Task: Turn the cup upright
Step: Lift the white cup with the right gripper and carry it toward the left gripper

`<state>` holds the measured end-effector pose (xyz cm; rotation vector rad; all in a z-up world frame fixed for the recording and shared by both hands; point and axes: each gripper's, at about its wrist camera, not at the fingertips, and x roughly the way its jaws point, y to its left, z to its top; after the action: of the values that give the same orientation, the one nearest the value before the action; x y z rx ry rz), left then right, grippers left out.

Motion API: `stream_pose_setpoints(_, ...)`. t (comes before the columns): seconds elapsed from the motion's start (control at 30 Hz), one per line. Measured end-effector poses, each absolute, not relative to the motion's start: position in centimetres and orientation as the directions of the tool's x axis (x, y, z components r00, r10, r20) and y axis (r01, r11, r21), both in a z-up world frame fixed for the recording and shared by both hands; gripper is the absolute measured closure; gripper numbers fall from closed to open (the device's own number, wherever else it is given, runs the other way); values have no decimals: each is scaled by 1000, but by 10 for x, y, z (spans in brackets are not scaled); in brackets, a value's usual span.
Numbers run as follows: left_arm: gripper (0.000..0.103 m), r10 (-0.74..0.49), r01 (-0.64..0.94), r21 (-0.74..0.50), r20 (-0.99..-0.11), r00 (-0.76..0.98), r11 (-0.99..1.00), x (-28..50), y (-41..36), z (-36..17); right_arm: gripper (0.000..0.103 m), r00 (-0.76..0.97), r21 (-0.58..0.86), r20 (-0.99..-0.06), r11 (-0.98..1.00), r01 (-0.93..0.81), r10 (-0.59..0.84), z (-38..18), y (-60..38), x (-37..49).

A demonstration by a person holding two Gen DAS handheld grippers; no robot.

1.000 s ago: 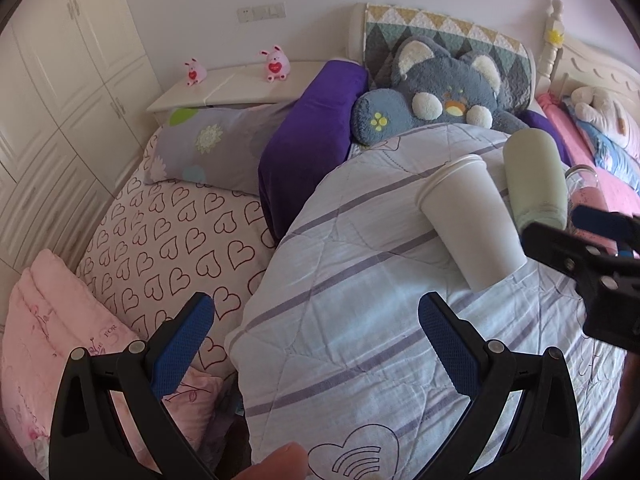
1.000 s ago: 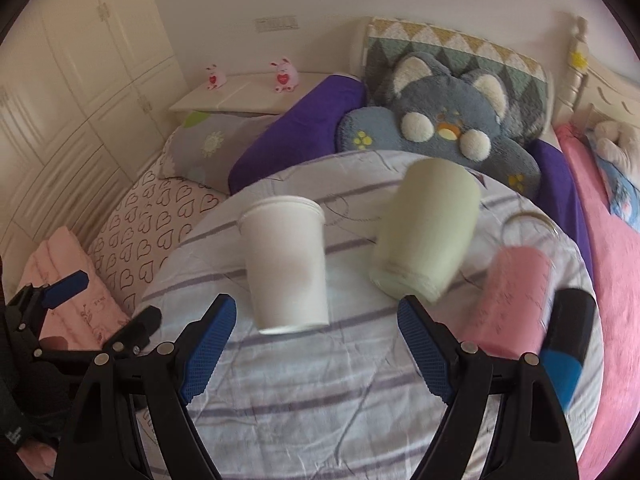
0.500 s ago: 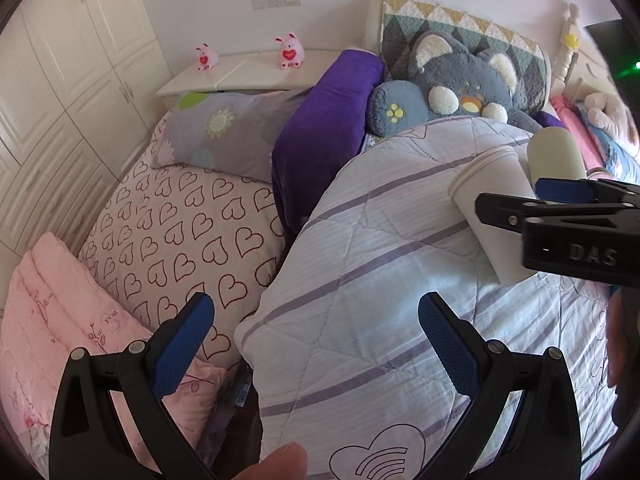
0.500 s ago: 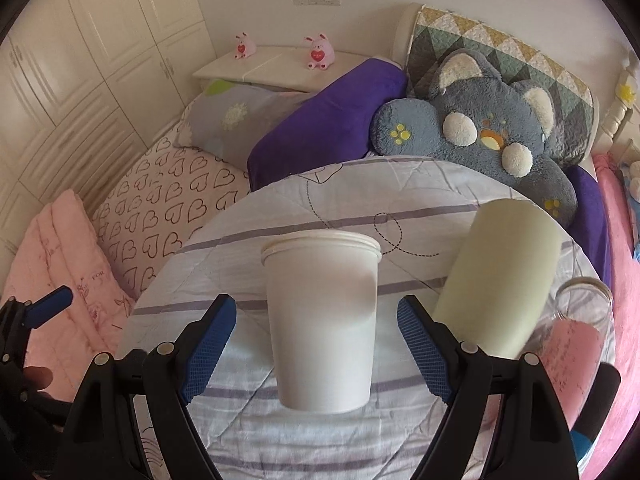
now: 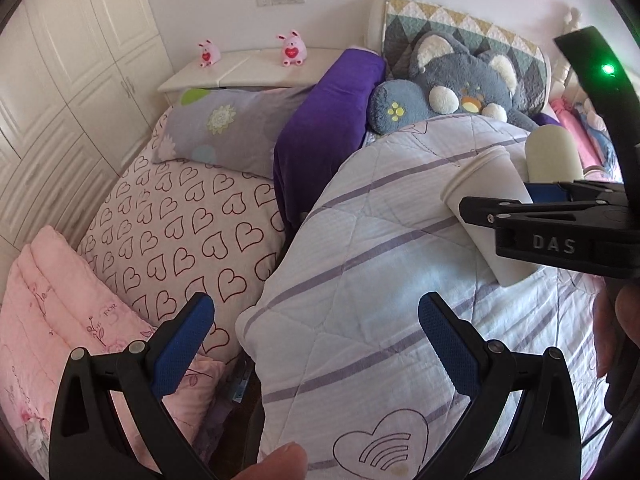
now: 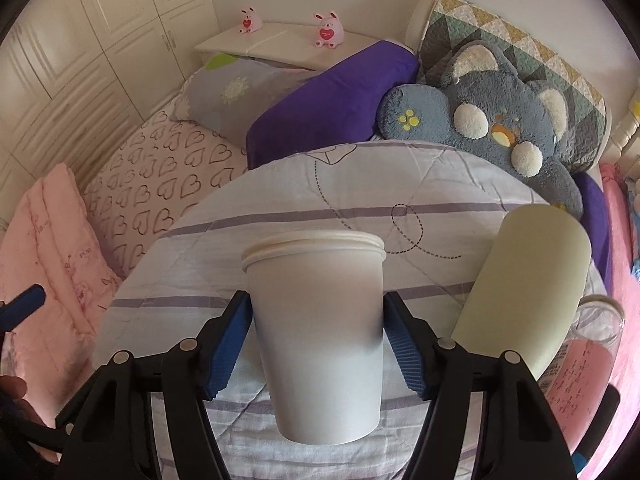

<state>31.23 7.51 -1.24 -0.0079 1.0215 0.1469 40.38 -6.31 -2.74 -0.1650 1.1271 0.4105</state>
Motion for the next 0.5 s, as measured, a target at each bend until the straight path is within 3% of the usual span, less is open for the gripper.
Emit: stream_pose_setpoints(0.5, 0, 90, -74, 59, -833, 547, 996, 261, 47, 5, 36, 432, 159, -848, 925, -344, 306, 19, -113, 306)
